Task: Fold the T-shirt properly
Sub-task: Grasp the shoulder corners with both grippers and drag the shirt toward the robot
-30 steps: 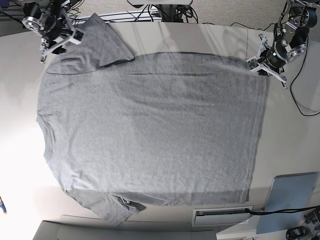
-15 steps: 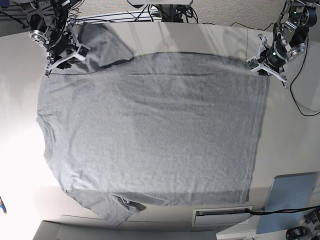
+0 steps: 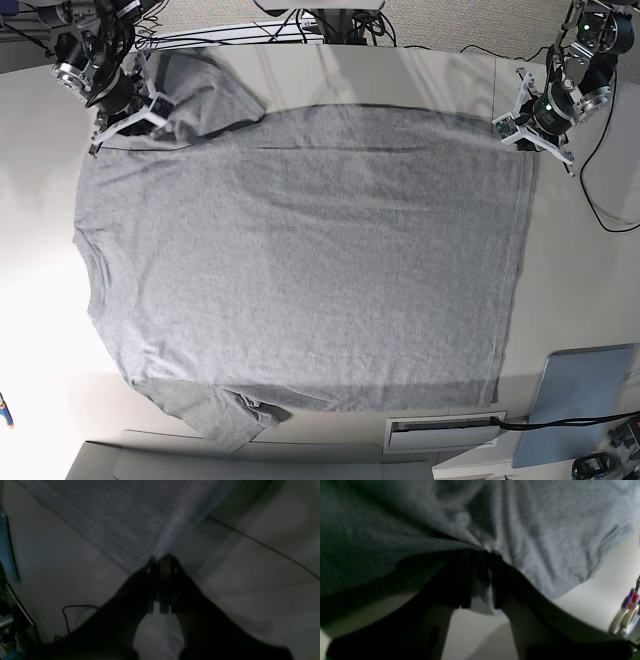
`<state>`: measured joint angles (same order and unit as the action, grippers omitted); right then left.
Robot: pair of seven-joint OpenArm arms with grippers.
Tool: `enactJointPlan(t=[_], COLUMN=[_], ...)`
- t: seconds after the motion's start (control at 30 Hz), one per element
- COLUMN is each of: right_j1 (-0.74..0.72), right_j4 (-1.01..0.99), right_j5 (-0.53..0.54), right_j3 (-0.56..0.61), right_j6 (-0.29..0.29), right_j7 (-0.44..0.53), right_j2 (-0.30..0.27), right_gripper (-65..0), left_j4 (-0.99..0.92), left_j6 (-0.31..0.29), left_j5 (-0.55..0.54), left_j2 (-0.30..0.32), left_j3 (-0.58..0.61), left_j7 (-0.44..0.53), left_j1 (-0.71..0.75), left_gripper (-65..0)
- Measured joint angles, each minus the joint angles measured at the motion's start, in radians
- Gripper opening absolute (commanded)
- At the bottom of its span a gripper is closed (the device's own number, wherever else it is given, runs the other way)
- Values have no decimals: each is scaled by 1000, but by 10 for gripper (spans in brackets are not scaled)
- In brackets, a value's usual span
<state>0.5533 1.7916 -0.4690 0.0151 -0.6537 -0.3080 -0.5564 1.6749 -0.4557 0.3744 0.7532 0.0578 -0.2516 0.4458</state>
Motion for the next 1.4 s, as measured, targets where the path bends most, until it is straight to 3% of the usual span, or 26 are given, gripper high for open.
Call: enactJointPlan(t=[0.1,0.23,0.3,0.43,0.5,0.67,1.13,1.33,1.4], right_j1=[-27,-26,-17,50,90,177,345,373,372], right_j4=[-42,-29,5,130,199,310,394,462,468], right_j5=[9,10,-1,93,116,103,108,100,61], right_j3=[-1,0,1,10,14,7,10,10,10], right_j6=[8,14,2,-47,-48,23,48,94,148], right_j7=[10,-51,-138,-286,-330,-418,-493,-507,-501], right_j2=[0,1,2,-7,-19,-76,-75,-75,-75], right_gripper=[-640,-650,-650,-650,-650,-650,-650,-650,-650], left_j4=[0,0,-6,-9,7,86,232,283,298], left_j6=[0,8,73,240,274,277,265,265,264], left_j5=[0,-22,-68,-116,-117,-120,-172,-177,-177], left_j2=[0,0,0,-9,-6,-2,0,1,1], left_j3=[0,0,1,12,11,10,-135,-216,-234], left_j7=[0,-2,-3,-19,-60,-85,-126,-126,-130], left_j1=[0,1,9,28,43,129,433,493,495], left_gripper=[-650,-650,-650,-650,-650,-650,-650,-650,-650])
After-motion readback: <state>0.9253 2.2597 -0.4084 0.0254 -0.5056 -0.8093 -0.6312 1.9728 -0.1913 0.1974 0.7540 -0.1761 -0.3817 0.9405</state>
